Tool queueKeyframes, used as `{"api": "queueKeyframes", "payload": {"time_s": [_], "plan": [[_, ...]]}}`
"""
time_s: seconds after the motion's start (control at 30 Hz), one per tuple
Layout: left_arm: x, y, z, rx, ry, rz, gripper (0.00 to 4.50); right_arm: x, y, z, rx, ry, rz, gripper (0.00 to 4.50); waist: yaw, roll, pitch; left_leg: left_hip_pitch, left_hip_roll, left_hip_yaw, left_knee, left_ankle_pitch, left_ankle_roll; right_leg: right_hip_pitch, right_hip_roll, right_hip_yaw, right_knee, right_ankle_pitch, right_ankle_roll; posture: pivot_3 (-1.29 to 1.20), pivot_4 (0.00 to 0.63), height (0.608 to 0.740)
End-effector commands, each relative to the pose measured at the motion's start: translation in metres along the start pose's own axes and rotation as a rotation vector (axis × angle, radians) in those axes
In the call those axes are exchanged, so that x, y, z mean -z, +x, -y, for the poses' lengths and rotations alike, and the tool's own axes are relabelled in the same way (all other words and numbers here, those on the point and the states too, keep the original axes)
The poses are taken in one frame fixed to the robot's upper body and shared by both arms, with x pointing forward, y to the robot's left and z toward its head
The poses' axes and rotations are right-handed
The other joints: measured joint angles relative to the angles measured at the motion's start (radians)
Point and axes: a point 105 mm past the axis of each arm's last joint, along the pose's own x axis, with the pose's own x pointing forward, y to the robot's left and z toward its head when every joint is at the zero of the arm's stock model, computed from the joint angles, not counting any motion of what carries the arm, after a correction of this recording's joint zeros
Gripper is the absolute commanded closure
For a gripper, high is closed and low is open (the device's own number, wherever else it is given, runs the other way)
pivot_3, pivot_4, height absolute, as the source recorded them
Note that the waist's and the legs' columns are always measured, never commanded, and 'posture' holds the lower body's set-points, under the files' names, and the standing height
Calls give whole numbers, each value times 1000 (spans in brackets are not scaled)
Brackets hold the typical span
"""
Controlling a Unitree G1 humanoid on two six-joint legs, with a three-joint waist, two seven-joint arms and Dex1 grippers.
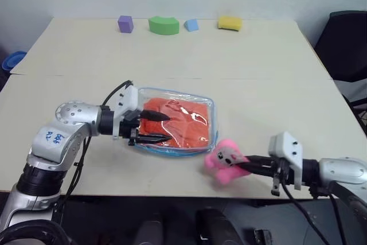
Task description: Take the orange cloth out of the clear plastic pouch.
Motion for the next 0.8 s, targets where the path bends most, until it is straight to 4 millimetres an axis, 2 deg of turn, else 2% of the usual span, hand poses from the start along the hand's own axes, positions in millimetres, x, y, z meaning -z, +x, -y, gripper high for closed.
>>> {"api": "queueKeyframes", "payload": {"time_s": [0.03, 0.13, 0.33, 0.47, 0.6, 0.8], "plan": [[-1, 8, 5, 37, 35, -7, 1593, 3, 10, -8, -56, -171, -29, 4487, -4, 0, 0, 0, 0, 0, 0, 0, 0, 0, 0, 0, 0, 0, 0, 0, 150, 740], [-2, 12, 5, 40, 35, -2, 1593, 11, 18, -7, -69, -210, -47, 4487, -4, 0, 0, 0, 0, 0, 0, 0, 0, 0, 0, 0, 0, 0, 0, 0, 150, 740], [-4, 16, 11, 80, 23, -4, 1593, 11, 23, -12, -96, -242, -23, 2594, -3, 0, 0, 0, 0, 0, 1, 1, -1, 0, 0, 0, 1, 0, 0, 0, 150, 740], [-13, 30, 19, 182, -24, 15, 1593, 11, 27, -18, -87, -309, -20, 1239, -2, 0, 0, 0, 0, 0, 1, 1, -1, 0, 0, 0, 1, 0, 0, 0, 150, 740], [-13, 48, 24, 281, 31, -25, 1593, 14, 25, -21, -88, -394, -57, 1239, 0, 0, 0, 0, -1, 0, 1, 1, -2, 0, 0, 0, 1, 0, 0, 0, 150, 740], [-24, 80, 33, 474, 216, -55, 1593, 10, 6, -15, -21, -428, -71, 1239, 7, 0, 0, 0, -1, 0, 2, 2, -3, 0, 0, 0, 1, 0, 0, 0, 150, 740]]}}
